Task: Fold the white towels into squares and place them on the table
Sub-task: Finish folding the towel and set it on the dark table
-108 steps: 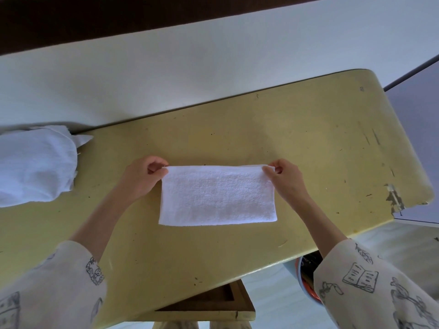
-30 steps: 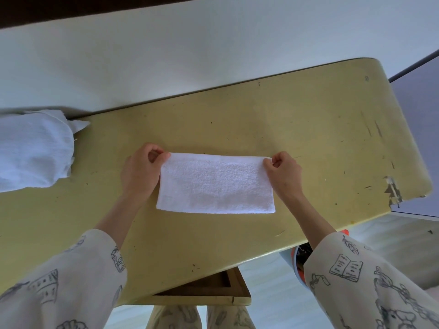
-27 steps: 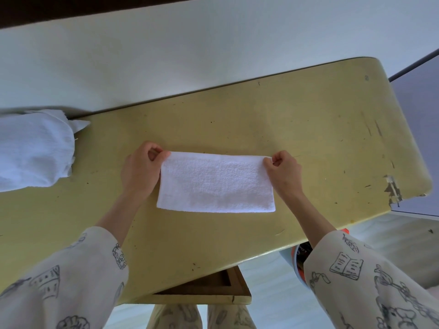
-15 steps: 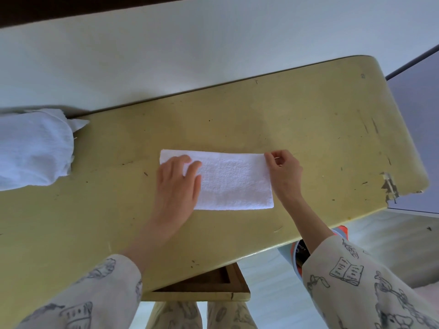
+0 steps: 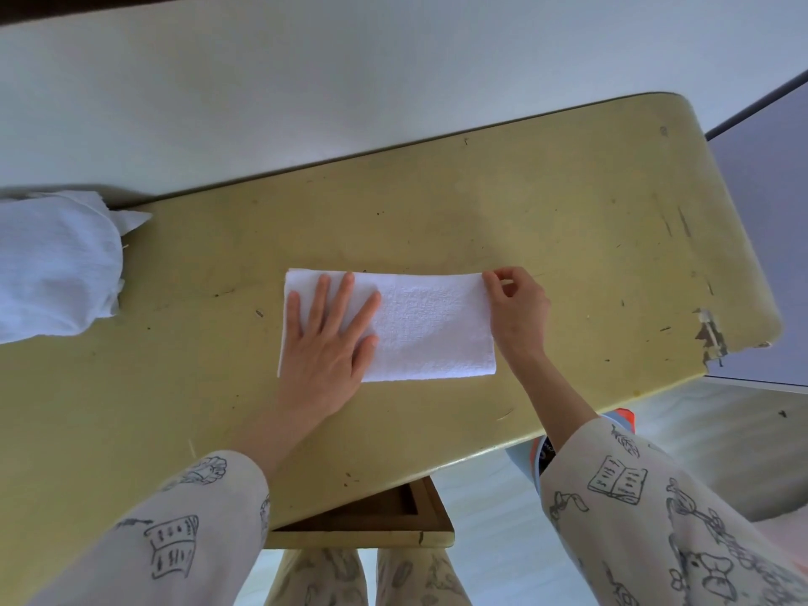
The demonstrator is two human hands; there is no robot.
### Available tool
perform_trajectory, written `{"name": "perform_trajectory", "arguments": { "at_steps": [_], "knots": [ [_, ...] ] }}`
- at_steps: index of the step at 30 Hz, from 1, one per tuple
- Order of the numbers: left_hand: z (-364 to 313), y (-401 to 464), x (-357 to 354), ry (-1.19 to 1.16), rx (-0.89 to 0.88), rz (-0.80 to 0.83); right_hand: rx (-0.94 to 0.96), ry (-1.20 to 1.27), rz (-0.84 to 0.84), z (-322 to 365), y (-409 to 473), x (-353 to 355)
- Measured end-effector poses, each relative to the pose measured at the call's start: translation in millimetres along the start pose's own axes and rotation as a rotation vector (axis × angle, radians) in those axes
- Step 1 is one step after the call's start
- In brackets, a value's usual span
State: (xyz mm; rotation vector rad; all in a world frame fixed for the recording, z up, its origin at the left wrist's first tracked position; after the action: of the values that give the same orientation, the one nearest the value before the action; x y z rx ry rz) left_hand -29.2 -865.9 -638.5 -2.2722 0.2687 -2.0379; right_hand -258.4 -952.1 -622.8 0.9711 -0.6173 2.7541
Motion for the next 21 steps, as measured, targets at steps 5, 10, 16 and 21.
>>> {"name": "perform_trajectory", "arguments": {
  "at_steps": [5,10,16,21],
  "knots": [
    [1,1,0,-0.002,0.027,0.003,-0.023,-0.024,-0.017,0,-3,3],
    [-1,2,0,0.0,0.048,0.006,0.421,-0.385,-0.169,45,-31,4],
    [-6,8,6,-0.055,0.047,-0.037,0.817,-0.619,0.066,46,-94,-84],
    [4,4,4,-0.023,-0.006,-0.065,0.724,-0.769,0.047,15,-72,-79]
  ]
}}
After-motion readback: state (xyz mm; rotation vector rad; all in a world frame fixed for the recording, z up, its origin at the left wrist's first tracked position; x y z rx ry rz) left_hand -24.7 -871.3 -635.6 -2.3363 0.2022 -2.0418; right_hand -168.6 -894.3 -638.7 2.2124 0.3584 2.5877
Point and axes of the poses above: each hand's wrist, its own y-axis towards the middle knuckle, its own x-axis out of the back of the hand, z = x × y, the point moved 10 cm from there along y, towards the middle knuckle, and after that the axes turned 2 degrees about x, right-handed, at the moved point
